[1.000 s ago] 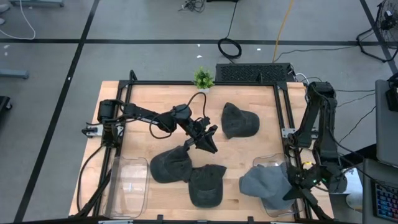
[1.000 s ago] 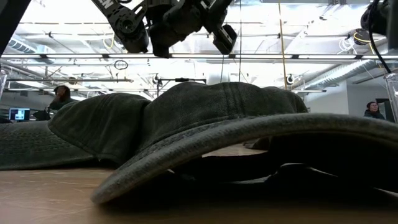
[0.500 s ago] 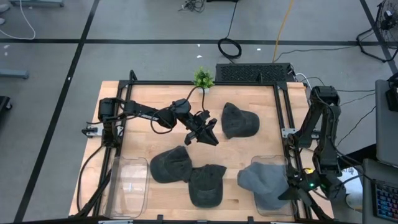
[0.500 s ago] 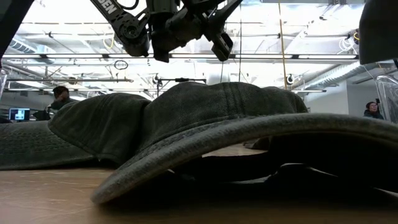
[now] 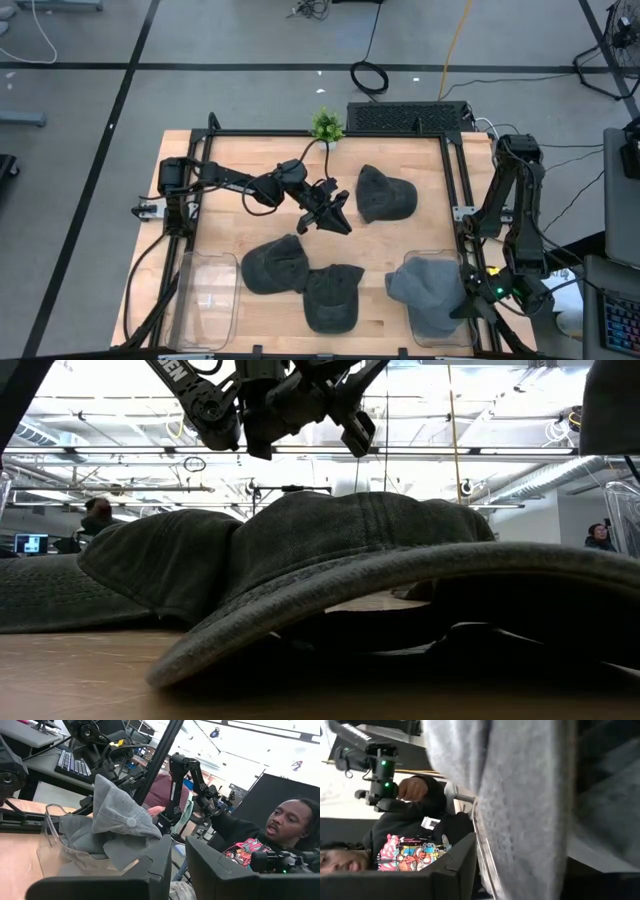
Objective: Pick & Place hat
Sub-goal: Put the gray cap into the right transparent bin
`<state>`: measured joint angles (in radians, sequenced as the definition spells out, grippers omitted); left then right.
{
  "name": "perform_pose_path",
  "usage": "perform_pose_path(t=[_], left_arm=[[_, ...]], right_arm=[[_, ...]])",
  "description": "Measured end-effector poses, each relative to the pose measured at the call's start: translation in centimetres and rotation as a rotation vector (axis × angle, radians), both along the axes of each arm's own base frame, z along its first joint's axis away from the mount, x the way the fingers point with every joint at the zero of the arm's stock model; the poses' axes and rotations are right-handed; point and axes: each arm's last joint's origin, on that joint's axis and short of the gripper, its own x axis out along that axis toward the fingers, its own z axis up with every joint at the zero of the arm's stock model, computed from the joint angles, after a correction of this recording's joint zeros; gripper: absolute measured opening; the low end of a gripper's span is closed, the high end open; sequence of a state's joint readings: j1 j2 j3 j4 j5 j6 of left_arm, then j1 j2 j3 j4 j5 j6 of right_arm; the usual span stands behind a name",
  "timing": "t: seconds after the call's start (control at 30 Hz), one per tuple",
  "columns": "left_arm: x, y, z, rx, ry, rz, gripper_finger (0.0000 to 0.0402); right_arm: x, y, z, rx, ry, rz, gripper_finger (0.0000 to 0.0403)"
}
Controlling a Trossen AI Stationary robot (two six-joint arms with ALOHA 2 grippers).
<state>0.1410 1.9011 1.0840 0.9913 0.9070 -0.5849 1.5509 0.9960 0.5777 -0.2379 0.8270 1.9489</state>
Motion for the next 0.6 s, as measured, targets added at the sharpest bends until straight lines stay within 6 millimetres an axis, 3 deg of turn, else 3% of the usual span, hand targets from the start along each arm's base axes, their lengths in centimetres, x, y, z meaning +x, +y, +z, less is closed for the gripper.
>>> perform_pose_path(t=[0.4, 0.6], left_arm=[[0.0, 0.0, 0.0, 0.003, -0.003, 0.000, 0.0062], [0.0, 0.0, 0.0, 0.003, -0.002, 0.000, 0.0062]], right_arm=[[-0.3, -3.7, 0.7, 0.091, 0.226, -0.072, 0.0131], [0.1, -4.3, 1.1, 0.101, 0.219, -0.084, 0.0130]])
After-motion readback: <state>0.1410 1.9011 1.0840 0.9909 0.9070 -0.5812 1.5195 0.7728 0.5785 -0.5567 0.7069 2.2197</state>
